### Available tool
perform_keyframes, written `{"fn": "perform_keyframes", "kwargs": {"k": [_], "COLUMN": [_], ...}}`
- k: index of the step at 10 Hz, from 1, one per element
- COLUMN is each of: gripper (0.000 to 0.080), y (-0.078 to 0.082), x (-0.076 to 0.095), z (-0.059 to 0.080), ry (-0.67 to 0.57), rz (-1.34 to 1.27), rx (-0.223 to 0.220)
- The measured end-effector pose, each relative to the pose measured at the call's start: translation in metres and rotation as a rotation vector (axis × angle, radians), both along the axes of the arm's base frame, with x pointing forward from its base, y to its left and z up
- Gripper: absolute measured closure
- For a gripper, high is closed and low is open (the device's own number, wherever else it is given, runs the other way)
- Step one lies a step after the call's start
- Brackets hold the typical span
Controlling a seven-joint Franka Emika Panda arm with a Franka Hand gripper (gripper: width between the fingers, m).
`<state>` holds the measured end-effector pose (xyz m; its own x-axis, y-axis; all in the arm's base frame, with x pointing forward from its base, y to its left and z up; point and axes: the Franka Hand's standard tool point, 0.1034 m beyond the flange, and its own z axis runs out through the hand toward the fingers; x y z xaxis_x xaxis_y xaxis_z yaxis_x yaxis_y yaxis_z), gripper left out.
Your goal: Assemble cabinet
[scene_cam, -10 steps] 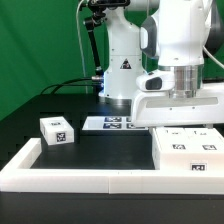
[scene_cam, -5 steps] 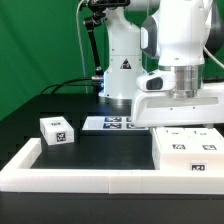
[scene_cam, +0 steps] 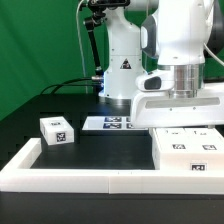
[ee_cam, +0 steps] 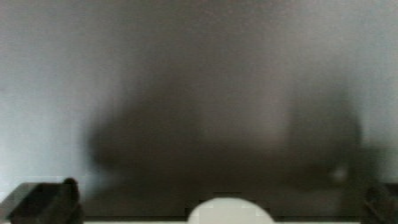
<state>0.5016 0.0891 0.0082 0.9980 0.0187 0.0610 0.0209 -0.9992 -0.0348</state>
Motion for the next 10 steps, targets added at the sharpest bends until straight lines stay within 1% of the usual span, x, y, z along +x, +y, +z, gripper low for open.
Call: {"fn": "perform_keyframes", "kwargs": {"k": [4, 5, 6, 7, 8, 9, 10], "gripper": [0.0003, 0.0119, 0.0254, 0.0254, 0.0436, 0.0573, 0.0573], "y": [0.0001, 0.0, 0.0001, 0.0006, 0.0005, -0.0007, -0.0003], "x": [-0.0027, -0.003, -0.0032, -0.0033, -0.0033, -0.0033, -0.0034], "z": [-0.002, -0.0023, -0.0026, -0.0026, -0.0026, -0.0027, -0.0029], "ry": [0.004, 0.004, 0.005, 0.005, 0.005, 0.005, 0.006], "rz": [0.022, 0.026, 0.027, 0.028, 0.028, 0.026, 0.027], "rx": [-0.002, -0.002, -0.002, -0.002, -0.002, -0.003, -0.003]}}
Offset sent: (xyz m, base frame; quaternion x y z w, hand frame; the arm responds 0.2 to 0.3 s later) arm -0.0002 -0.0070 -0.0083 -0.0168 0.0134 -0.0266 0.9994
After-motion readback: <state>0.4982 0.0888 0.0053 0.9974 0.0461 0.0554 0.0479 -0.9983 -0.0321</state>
